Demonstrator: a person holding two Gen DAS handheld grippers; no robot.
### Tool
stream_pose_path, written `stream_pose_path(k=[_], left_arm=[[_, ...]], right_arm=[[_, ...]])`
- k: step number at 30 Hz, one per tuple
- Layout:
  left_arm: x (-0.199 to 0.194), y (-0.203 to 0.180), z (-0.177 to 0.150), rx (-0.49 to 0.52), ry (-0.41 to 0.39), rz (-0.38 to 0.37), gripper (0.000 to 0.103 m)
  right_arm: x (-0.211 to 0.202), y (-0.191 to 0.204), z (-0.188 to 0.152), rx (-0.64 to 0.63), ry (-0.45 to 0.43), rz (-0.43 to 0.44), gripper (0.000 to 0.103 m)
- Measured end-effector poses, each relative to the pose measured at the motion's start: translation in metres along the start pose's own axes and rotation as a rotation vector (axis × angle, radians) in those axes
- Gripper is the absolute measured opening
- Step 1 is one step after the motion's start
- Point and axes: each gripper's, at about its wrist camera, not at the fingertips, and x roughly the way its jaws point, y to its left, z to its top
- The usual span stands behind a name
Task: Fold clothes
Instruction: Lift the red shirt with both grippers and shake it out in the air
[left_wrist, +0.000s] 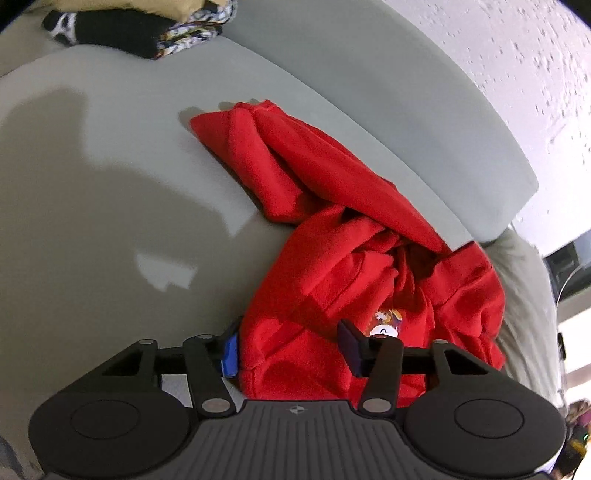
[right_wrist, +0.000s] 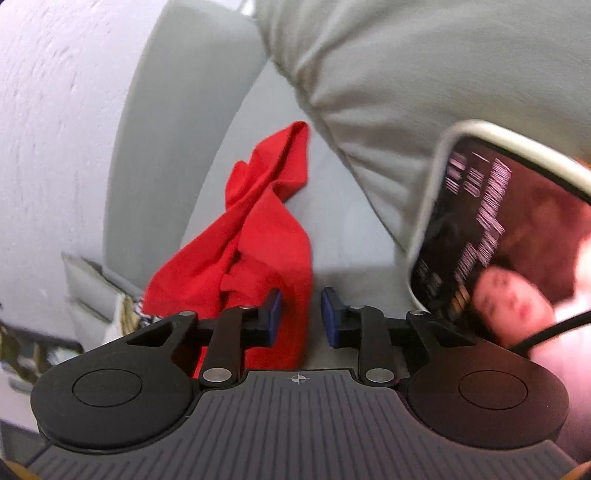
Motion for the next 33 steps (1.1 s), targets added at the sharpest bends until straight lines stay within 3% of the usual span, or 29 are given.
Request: stream_pose_path(k=[2, 3, 4, 5, 8, 10, 14, 17, 19, 20, 22, 24, 25, 26, 27, 28, 30, 31, 33], left_arm=[[0.003, -0.006, 0.000, 0.051, 0.016, 0.035, 0.020], [0.003, -0.009, 0.000, 0.069, 0.036, 0.064, 0.007], [0.002, -0.011, 0.001, 0.073, 0.060, 0.061, 0.006], [-0.004, -0.013, 0.002, 0.072, 0.072, 0.062, 0.005], [-0.024, -0.020, 0.005, 0.067, 0.106, 0.064, 0.003], [-0.053, -0.027, 0.018, 0.007, 0.092, -0.011, 0.003], [-0.145, -0.056, 0.068, -0.072, -0.071, -0.183, 0.002], [-0.242, -0.077, 0.096, -0.114, -0.300, -0.340, 0.002], [-0.306, -0.085, 0.098, -0.146, -0.472, -0.448, 0.002], [-0.330, -0.088, 0.094, -0.153, -0.545, -0.479, 0.002], [-0.369, -0.097, 0.078, -0.158, -0.682, -0.461, 0.001], [-0.395, -0.107, 0.061, -0.132, -0.767, -0.473, 0.001], [-0.408, -0.111, 0.050, -0.102, -0.807, -0.514, 0.001], [-0.421, -0.115, 0.040, -0.070, -0.848, -0.551, 0.001], [-0.431, -0.119, 0.030, -0.016, -0.912, -0.526, 0.002], [-0.432, -0.126, 0.027, 0.030, -0.934, -0.461, 0.002], [-0.421, -0.125, 0.039, -0.007, -0.796, -0.452, 0.001], [-0.419, -0.120, 0.039, -0.040, -0.766, -0.477, 0.000], [-0.426, -0.115, 0.028, -0.030, -0.791, -0.519, 0.000]], right_arm=[[0.004, 0.005, 0.001, -0.052, 0.009, -0.018, 0.030], [0.005, 0.009, 0.001, -0.076, 0.014, -0.043, 0.024], [0.006, 0.012, 0.002, -0.099, 0.018, -0.071, 0.008], [0.006, 0.017, 0.002, -0.117, 0.020, -0.106, 0.004], [-0.002, 0.040, 0.003, -0.130, 0.013, -0.171, 0.001], [-0.015, 0.060, 0.005, -0.104, -0.005, -0.141, 0.001], [-0.068, 0.127, 0.033, -0.044, -0.083, 0.037, 0.001], [-0.145, 0.197, 0.062, -0.075, -0.219, 0.199, 0.001], [-0.205, 0.237, 0.066, -0.134, -0.339, 0.291, 0.001], [-0.237, 0.255, 0.066, -0.165, -0.402, 0.341, 0.001], [-0.291, 0.282, 0.054, -0.224, -0.486, 0.422, 0.001], [-0.318, 0.305, 0.040, -0.286, -0.479, 0.409, 0.001], [-0.331, 0.316, 0.033, -0.316, -0.472, 0.401, 0.001], [-0.351, 0.321, 0.025, -0.336, -0.510, 0.442, 0.001], [-0.372, 0.325, 0.016, -0.354, -0.554, 0.490, 0.001], [-0.383, 0.329, 0.009, -0.392, -0.590, 0.480, 0.001], [-0.401, 0.336, -0.004, -0.473, -0.658, 0.436, 0.001], [-0.401, 0.335, -0.003, -0.463, -0.625, 0.417, 0.001], [-0.398, 0.330, 0.003, -0.424, -0.535, 0.379, 0.001]])
